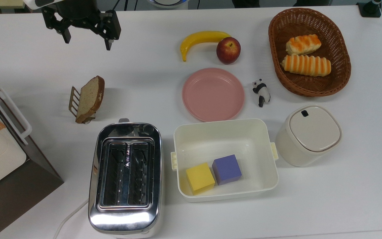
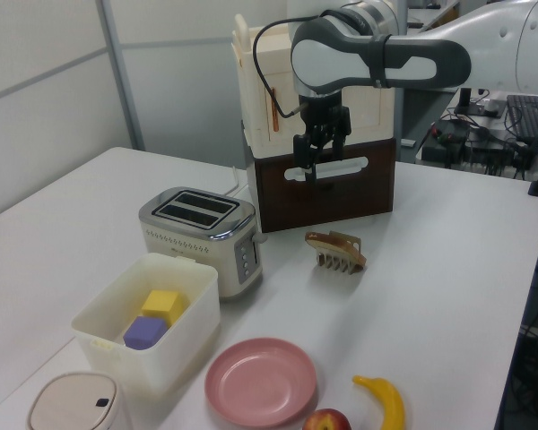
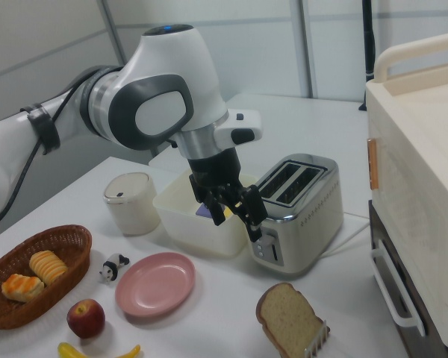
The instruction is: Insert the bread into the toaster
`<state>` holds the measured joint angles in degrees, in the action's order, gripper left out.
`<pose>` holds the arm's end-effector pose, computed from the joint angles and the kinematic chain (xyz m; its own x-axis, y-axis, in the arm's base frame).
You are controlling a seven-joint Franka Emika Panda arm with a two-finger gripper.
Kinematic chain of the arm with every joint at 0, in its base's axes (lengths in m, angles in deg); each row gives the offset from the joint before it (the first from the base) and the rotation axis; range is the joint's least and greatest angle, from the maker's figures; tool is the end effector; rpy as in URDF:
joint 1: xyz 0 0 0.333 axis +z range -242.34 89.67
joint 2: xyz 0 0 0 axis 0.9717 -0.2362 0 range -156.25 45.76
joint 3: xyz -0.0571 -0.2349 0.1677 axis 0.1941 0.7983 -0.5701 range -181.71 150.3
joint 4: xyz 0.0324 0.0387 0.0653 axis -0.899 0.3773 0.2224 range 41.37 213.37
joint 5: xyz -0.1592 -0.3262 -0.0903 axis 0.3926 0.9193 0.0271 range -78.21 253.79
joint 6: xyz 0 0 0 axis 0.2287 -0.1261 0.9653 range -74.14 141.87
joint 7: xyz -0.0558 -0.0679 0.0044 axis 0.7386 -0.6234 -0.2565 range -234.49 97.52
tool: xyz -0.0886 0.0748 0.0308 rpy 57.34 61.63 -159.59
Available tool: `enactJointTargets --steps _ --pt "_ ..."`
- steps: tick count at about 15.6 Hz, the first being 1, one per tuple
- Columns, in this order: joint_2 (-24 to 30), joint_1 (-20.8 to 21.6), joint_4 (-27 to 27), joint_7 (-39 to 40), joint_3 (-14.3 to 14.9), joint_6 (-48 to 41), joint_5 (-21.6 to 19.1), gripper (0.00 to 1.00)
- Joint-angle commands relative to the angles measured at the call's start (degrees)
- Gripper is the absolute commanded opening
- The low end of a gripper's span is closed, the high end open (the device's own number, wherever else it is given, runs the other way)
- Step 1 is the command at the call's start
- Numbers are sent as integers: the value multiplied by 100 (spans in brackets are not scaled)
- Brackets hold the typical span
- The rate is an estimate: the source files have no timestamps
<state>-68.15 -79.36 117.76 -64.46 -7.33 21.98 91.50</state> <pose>0.5948 -0.1180 0.5475 0.9926 -0.1181 0.0270 -0.1202 -0.9878 0.0991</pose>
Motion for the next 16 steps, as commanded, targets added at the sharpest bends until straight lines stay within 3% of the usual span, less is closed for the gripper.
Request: enactJointTargets --steps 1,16 --pt "112 21 74 98 23 -37 34 100" --pt "51 73 109 81 -20 -37 33 100"
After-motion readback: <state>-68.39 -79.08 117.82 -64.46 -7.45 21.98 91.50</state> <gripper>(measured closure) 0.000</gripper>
